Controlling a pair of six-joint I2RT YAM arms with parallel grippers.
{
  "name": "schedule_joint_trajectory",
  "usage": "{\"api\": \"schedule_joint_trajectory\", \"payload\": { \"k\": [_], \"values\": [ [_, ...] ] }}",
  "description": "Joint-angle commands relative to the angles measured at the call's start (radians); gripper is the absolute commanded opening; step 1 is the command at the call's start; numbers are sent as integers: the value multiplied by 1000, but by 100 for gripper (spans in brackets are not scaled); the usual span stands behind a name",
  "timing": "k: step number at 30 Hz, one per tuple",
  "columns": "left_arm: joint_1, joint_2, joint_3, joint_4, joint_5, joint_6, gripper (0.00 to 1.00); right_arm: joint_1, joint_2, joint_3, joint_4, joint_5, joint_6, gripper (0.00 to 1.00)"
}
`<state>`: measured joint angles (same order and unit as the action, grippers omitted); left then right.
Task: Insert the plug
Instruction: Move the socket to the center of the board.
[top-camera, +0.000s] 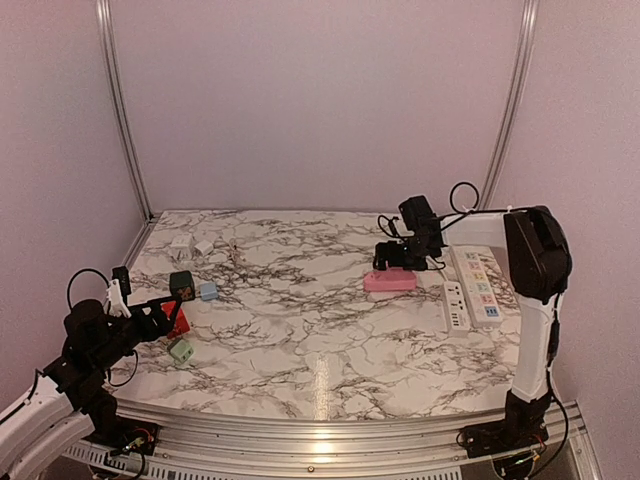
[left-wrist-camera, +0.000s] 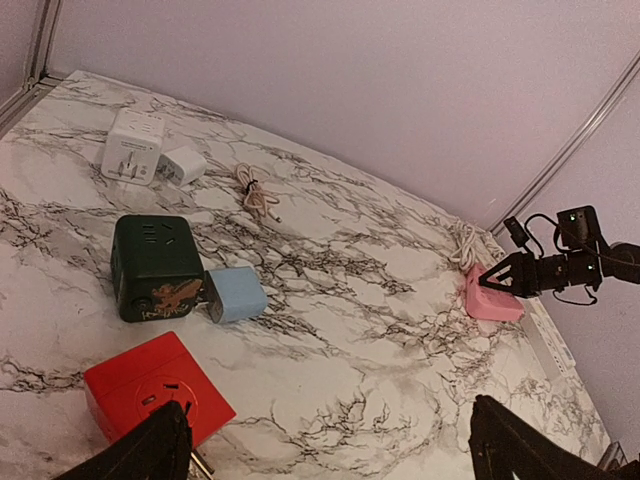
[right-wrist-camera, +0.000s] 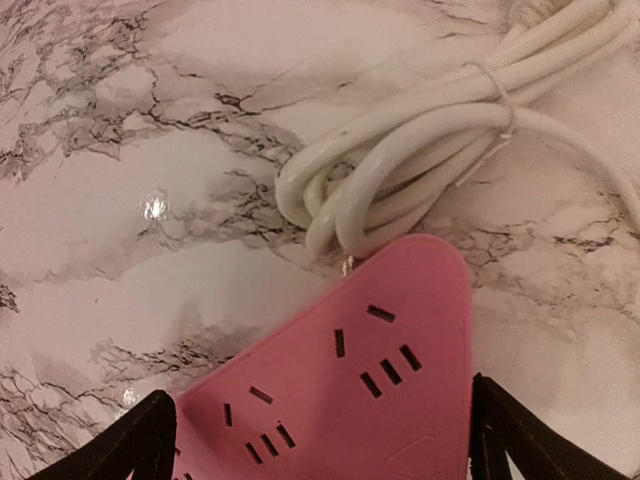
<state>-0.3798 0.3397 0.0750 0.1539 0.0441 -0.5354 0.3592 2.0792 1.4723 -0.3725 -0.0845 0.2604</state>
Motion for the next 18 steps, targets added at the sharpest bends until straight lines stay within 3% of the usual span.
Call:
{"api": "schedule_joint_trajectory", "payload": {
  "k": [1, 18],
  "values": [
    [-4, -1, -12, 36, -5, 2, 99, 47, -4, -27, -29, -29, -23, 93],
    [-3, -2, -11, 35, -3, 0, 99, 147, -55, -111, 13, -40, -77, 87]
  ]
}}
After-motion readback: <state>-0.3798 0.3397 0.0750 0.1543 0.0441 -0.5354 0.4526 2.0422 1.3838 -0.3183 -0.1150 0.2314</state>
